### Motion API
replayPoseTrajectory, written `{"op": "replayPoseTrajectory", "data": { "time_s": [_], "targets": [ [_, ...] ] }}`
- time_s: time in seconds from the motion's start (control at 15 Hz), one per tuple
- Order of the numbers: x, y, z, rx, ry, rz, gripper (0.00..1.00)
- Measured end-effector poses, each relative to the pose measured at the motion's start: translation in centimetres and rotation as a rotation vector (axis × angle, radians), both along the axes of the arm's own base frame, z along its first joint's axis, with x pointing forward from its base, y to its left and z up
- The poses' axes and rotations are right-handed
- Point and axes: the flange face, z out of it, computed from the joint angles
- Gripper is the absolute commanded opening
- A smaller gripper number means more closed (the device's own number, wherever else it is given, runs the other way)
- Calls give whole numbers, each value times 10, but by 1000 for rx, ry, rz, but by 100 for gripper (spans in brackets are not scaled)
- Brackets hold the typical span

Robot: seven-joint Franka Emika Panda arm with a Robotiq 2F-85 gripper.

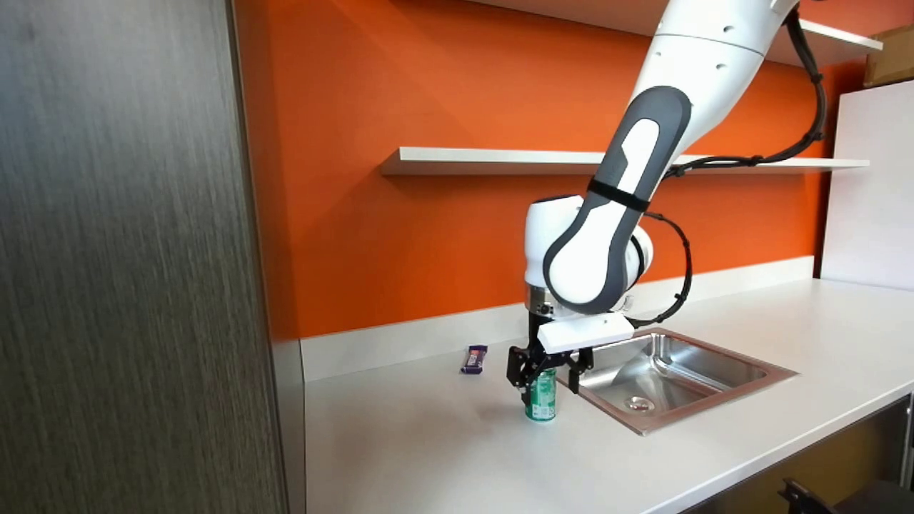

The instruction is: Put the green can on the bottom shelf.

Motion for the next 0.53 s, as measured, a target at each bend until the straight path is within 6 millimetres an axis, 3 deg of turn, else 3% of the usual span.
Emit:
{"op": "replayPoseTrajectory", "data": {
  "time_s": [0.53],
  "targets": [
    [4,-3,3,-49,-141,-88,100]
  ]
}}
